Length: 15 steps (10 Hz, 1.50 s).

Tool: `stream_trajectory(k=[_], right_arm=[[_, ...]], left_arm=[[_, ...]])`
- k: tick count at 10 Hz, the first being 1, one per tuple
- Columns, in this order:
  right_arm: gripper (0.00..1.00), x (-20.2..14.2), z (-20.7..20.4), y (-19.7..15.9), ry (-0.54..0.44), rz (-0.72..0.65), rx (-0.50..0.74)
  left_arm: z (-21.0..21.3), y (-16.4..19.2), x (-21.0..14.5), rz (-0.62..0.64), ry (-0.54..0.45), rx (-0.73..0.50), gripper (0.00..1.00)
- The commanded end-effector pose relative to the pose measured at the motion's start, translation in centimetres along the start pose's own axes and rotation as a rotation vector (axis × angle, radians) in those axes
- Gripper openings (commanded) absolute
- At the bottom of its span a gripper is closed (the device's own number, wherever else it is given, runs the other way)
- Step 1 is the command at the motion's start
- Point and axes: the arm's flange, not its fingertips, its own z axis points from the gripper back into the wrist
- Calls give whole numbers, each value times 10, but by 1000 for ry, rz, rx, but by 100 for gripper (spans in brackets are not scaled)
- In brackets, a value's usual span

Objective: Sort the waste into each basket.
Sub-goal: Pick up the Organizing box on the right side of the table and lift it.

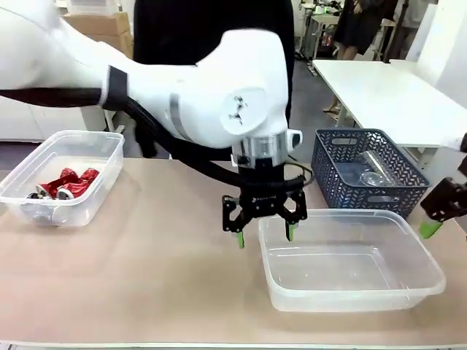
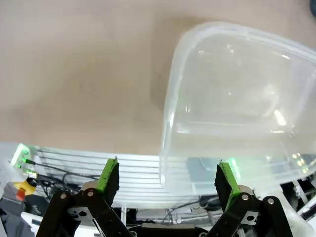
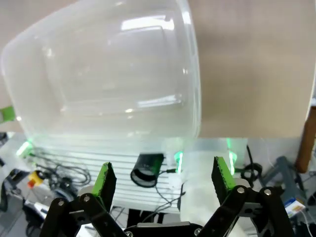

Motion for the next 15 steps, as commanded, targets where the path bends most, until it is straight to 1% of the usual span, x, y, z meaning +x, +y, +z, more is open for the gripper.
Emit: stream_trajectory(k=[1, 2, 3, 4, 5, 7, 9, 10, 11, 12, 13, 14, 15], right_arm=[[100, -17, -111, -22, -19, -23, -78], [100, -16, -131, -25, 7, -16, -63], [100, -14, -149, -28, 20, -18, -83], [100, -13, -166, -32, -6, -33, -122], [100, -14, -178, -31, -14, -13, -97], [100, -18, -188, -33, 19, 0, -85], [100, -21, -182, -38, 9, -5, -89], [100, -22, -176, -38, 17, 1, -91], [100, -23, -172, -37, 52, 17, -75], [43, -24, -170, -37, 49, 21, -84], [42, -24, -169, -36, 56, 20, -77], [0, -24, -165, -36, 52, 18, -88], [37, -24, -163, -36, 54, 20, -94]], left_arm=[[-8, -7, 3, 4, 16, 8, 100], [-12, -8, 6, 1, 30, 15, 100], [-16, -10, 8, 0, 43, 26, 100], [-18, -10, 9, -4, 50, 31, 100], [-19, -10, 11, 0, 60, 25, 100], [-19, -11, 12, -4, 60, 29, 100], [-25, -13, 15, -19, 60, 40, 100], [-29, -14, 17, -15, 39, 70, 41], [-31, -14, 18, -10, 31, 78, 40], [-34, -12, 19, -6, 43, 74, 0], [-36, -11, 21, 7, 35, 89, 35], [-38, -11, 21, 6, 36, 93, 0], [-38, -11, 21, 3, 36, 91, 0]])
